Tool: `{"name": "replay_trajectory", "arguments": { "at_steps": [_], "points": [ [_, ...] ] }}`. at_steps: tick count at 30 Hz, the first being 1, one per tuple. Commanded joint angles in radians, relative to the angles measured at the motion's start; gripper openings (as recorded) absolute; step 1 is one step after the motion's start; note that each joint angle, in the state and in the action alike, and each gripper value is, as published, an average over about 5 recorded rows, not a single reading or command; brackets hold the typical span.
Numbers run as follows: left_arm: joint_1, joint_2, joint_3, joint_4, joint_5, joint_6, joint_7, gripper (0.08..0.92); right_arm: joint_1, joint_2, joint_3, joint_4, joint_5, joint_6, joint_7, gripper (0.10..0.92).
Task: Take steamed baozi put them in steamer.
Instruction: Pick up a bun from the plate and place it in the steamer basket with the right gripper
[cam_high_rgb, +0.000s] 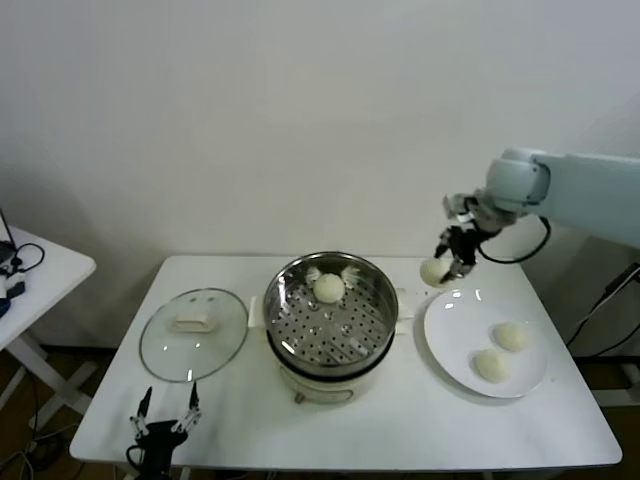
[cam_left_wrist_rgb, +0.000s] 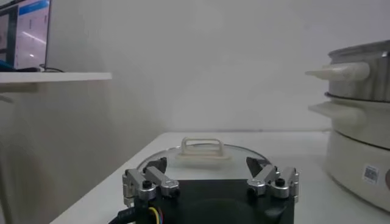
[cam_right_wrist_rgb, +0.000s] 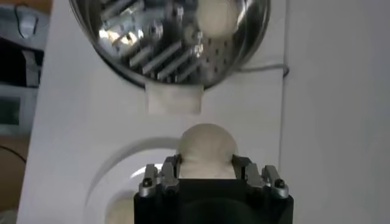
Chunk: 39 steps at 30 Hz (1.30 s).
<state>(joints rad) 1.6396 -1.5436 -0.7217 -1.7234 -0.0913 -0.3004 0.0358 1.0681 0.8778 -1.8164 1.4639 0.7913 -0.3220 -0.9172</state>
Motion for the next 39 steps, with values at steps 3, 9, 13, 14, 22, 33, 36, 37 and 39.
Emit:
{"name": "replay_trajectory", "arguments": {
  "at_steps": [3, 9, 13, 14, 22, 33, 36, 37, 39],
  "points": [
    [-0.003, -0.003, 0.006, 0.005, 0.004, -0.001, 0.000, 0.823, 0.091, 0.150, 0.191, 0.204, 0.216, -0.146, 0.087, 0.589],
    [-0.010, -0.005, 0.008, 0.015, 0.005, -0.001, 0.001, 0.823, -0.136, 0.312, 0.264, 0.132, 0.161, -0.208, 0.178, 0.594],
    [-0.015, -0.003, 0.007, 0.027, 0.006, -0.004, 0.001, 0.823, -0.222, 0.393, 0.251, 0.059, 0.113, -0.210, 0.195, 0.595],
    [-0.017, -0.003, 0.007, 0.030, 0.006, -0.005, 0.001, 0.823, -0.243, 0.409, 0.250, 0.036, 0.101, -0.209, 0.197, 0.596],
    [-0.023, 0.002, 0.014, 0.047, 0.018, -0.009, 0.002, 0.823, -0.347, 0.476, 0.207, -0.111, 0.016, -0.181, 0.194, 0.601],
    [-0.025, 0.002, 0.018, 0.048, 0.022, -0.009, 0.003, 0.823, -0.396, 0.488, 0.207, -0.151, -0.012, -0.173, 0.193, 0.605],
    [-0.023, 0.002, 0.017, 0.047, 0.023, -0.010, 0.003, 0.823, -0.404, 0.490, 0.217, -0.157, -0.013, -0.173, 0.194, 0.631],
    [-0.022, 0.002, 0.017, 0.046, 0.023, -0.010, 0.003, 0.823, -0.406, 0.489, 0.220, -0.158, -0.013, -0.173, 0.193, 0.646],
    [-0.021, 0.002, 0.017, 0.044, 0.023, -0.010, 0.003, 0.823, -0.404, 0.486, 0.224, -0.153, -0.011, -0.172, 0.190, 0.695]
  ]
}}
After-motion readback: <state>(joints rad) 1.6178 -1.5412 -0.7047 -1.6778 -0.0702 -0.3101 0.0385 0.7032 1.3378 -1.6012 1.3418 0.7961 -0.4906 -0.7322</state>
